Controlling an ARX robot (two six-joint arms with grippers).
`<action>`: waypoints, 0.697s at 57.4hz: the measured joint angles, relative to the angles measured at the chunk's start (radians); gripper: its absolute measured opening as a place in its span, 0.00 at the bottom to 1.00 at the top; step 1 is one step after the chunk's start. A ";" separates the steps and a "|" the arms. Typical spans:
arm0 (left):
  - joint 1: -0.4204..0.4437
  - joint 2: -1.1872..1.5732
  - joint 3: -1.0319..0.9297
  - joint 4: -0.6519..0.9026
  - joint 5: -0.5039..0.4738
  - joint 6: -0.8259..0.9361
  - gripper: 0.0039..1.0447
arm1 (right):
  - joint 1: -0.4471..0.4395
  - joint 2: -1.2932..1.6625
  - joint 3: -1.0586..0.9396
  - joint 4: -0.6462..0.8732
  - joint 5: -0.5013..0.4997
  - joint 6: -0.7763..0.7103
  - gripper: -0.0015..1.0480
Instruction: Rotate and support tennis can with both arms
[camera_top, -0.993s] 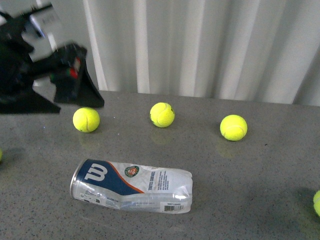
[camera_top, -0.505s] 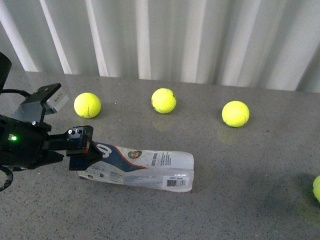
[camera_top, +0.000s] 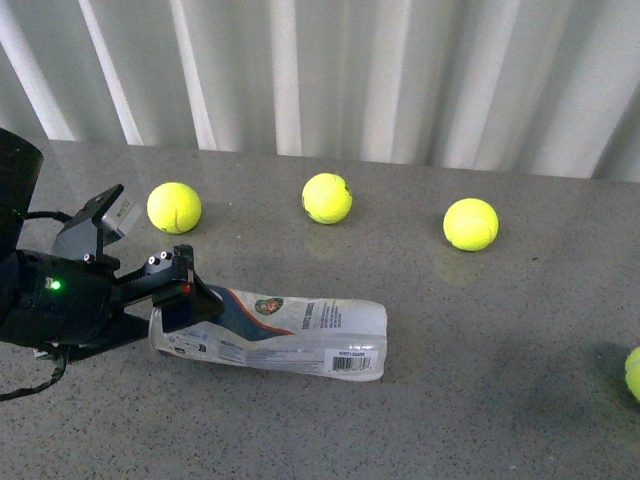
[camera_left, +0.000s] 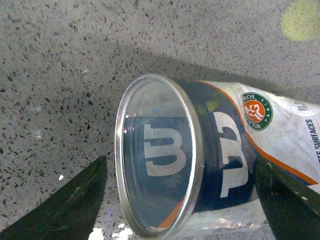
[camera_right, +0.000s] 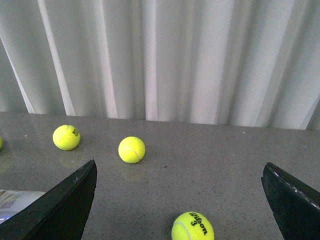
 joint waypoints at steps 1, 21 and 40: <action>0.000 0.003 0.000 0.000 0.001 -0.002 0.78 | 0.000 0.000 0.000 0.000 0.000 0.000 0.93; 0.000 -0.008 0.015 0.003 0.018 -0.024 0.26 | 0.000 0.000 0.000 0.000 0.000 0.000 0.93; -0.034 -0.198 0.069 -0.205 0.066 0.040 0.04 | 0.000 0.000 0.000 0.000 0.000 0.000 0.93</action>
